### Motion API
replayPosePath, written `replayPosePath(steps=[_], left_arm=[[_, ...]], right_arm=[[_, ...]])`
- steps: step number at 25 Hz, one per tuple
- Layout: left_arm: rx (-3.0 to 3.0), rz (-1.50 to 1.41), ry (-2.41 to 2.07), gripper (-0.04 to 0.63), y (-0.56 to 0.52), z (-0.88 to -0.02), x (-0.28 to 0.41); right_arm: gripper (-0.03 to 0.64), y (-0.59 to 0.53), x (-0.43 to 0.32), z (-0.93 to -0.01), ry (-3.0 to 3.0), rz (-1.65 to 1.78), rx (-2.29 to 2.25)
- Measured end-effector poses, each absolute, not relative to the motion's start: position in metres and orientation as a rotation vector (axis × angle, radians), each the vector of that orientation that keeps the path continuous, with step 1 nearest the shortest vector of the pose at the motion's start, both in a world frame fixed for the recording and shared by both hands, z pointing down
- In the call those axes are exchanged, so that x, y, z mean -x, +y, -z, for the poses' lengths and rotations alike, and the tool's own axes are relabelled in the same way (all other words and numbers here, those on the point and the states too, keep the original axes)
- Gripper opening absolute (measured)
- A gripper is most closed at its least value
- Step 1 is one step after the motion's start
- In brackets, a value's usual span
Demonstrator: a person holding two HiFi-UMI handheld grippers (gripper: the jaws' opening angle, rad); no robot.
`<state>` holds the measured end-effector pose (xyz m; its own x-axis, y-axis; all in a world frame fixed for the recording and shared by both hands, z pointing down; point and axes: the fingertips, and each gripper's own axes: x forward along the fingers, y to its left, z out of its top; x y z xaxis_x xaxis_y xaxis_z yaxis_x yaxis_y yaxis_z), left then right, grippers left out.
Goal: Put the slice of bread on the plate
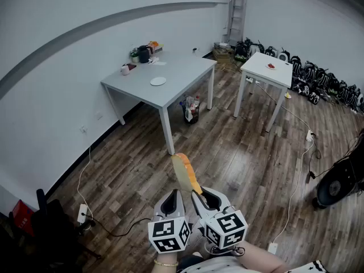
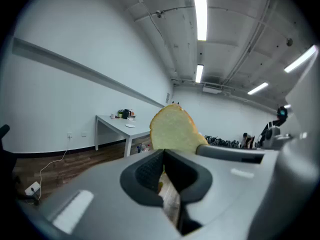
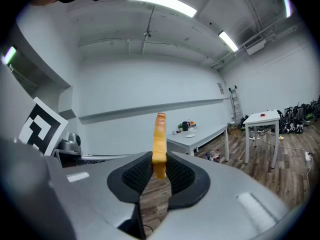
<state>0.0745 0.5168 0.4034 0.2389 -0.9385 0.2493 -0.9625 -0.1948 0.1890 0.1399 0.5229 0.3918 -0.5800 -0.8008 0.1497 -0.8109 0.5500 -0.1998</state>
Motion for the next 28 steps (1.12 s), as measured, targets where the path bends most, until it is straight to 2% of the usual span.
replayPosePath(steps=[16,28], left_arm=[[-2.184,-0.1,-1.759,0.009,0.488,-0.424,-0.035],[-2.139,-0.07,-1.81,0.008,0.333,-0.421,0.004]], right_arm=[[0.081,0.49,-0.104,-0.413,-2.708,-0.437,-1.381],[0.081,0.326,-0.069,-0.41,-2.748,-0.425,-1.311]])
